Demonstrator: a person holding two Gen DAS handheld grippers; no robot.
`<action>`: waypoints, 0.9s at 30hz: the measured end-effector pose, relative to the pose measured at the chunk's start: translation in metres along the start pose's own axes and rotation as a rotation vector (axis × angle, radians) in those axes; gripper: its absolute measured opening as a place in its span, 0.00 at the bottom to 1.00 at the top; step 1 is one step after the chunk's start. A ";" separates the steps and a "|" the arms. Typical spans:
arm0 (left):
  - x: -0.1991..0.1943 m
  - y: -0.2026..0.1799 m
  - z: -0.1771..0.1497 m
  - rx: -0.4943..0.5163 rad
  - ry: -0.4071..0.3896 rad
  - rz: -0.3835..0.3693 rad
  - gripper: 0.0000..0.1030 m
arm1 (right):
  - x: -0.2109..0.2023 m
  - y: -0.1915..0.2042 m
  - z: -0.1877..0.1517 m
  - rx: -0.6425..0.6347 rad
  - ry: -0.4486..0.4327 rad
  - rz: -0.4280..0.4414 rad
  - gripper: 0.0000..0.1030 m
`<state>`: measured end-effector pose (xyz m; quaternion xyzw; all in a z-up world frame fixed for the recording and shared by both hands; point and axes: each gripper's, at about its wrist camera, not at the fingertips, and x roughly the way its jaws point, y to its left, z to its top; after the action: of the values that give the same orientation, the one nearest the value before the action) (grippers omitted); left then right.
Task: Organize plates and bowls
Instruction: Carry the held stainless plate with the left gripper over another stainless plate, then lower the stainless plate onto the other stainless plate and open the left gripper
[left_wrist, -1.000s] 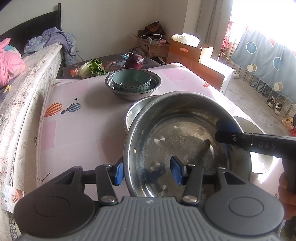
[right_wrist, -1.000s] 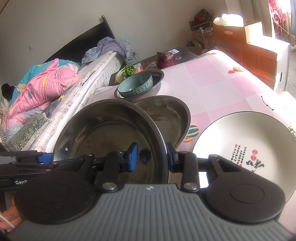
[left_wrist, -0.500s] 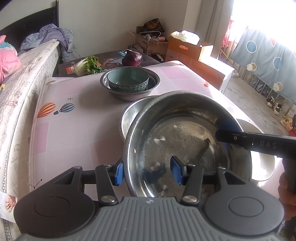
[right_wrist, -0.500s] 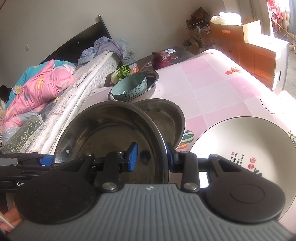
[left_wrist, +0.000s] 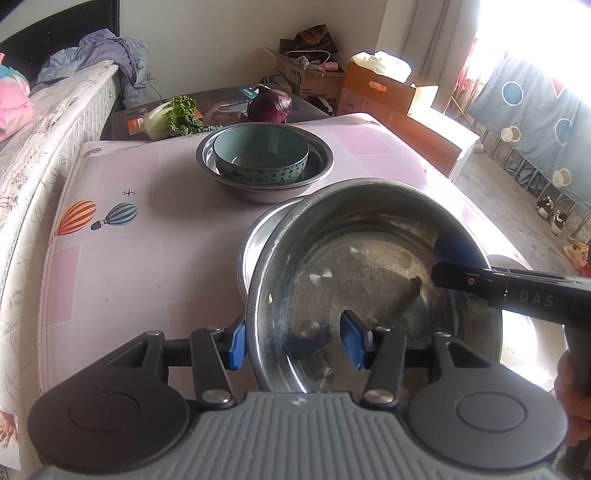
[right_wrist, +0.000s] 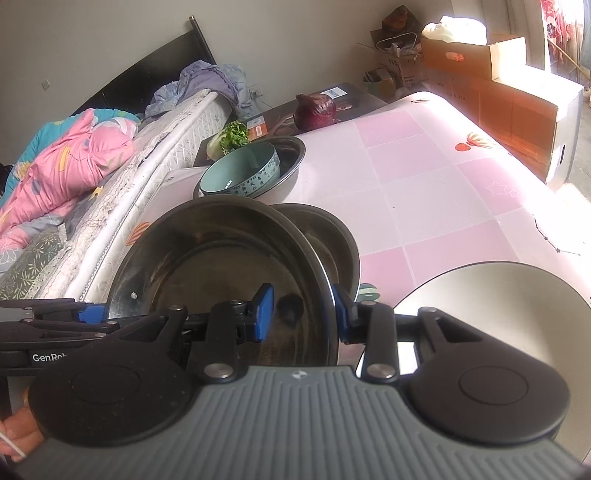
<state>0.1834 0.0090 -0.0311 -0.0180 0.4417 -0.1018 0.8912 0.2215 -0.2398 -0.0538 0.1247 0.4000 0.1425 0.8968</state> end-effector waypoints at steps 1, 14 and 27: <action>0.002 0.000 0.001 -0.002 0.005 -0.002 0.51 | 0.003 -0.001 0.000 0.000 0.002 -0.001 0.33; 0.022 0.004 0.012 -0.029 0.032 -0.024 0.51 | 0.022 -0.009 0.008 0.020 0.019 -0.021 0.33; 0.015 0.010 0.014 -0.066 0.029 -0.039 0.59 | 0.026 -0.015 0.020 0.015 -0.007 -0.052 0.48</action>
<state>0.2048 0.0152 -0.0356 -0.0545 0.4575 -0.1049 0.8813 0.2557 -0.2465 -0.0632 0.1217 0.4010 0.1156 0.9006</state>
